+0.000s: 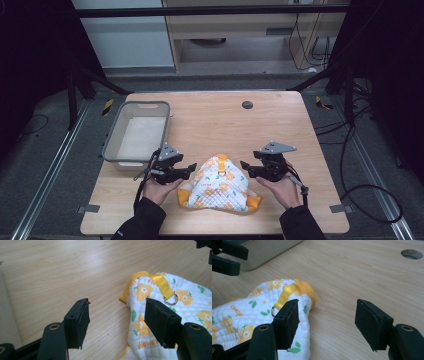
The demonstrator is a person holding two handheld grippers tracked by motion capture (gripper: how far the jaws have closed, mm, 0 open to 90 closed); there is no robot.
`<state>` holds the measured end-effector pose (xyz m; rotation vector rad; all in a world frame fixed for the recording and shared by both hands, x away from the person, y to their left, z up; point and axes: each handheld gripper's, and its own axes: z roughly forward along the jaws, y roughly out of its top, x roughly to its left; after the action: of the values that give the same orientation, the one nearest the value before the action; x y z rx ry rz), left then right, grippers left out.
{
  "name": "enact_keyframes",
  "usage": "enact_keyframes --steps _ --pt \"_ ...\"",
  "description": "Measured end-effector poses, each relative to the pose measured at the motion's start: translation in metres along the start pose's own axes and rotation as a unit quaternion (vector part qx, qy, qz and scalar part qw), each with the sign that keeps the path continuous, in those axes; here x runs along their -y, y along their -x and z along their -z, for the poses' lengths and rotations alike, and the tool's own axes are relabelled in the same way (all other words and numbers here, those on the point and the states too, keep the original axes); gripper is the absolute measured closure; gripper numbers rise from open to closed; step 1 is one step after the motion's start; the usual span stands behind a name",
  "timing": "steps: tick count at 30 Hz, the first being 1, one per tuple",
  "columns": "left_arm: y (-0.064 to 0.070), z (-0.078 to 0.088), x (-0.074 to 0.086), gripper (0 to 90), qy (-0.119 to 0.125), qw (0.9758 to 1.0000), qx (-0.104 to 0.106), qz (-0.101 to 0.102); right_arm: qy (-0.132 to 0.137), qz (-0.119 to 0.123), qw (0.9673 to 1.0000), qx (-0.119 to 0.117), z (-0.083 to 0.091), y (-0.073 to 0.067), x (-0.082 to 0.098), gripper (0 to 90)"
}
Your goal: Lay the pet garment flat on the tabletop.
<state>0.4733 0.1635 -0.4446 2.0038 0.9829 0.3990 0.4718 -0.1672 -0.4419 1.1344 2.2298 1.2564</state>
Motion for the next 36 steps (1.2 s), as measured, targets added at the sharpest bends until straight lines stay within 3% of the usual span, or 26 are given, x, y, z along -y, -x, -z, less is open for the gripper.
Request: enact_keyframes --steps 7,19,25,28,32,36 --pt "0.006 -0.011 0.001 39.3 -0.012 0.9998 0.013 -0.007 -0.021 0.006 0.9997 -0.015 -0.008 -0.004 0.007 41.1" --pt "0.012 -0.034 0.008 48.6 -0.063 0.9973 0.025 -0.027 -0.059 0.014 0.9971 -0.047 -0.025 -0.01 0.016 51.3" --pt "0.012 -0.04 0.015 61.0 -0.072 0.9962 0.043 -0.02 -0.077 0.01 0.9949 -0.064 -0.033 -0.012 0.019 62.9" --pt "0.012 -0.041 0.016 71.1 -0.076 0.9954 0.058 -0.01 -0.084 0.007 0.9939 -0.071 -0.036 -0.013 0.02 68.6" --pt "0.013 -0.042 0.017 83.8 -0.085 0.9945 0.062 -0.008 -0.089 0.008 0.9935 -0.071 -0.039 -0.014 0.021 77.1" --pt "0.013 -0.039 0.017 87.6 -0.081 0.9944 0.066 -0.01 -0.089 0.011 0.9933 -0.073 -0.038 -0.016 0.019 83.4"
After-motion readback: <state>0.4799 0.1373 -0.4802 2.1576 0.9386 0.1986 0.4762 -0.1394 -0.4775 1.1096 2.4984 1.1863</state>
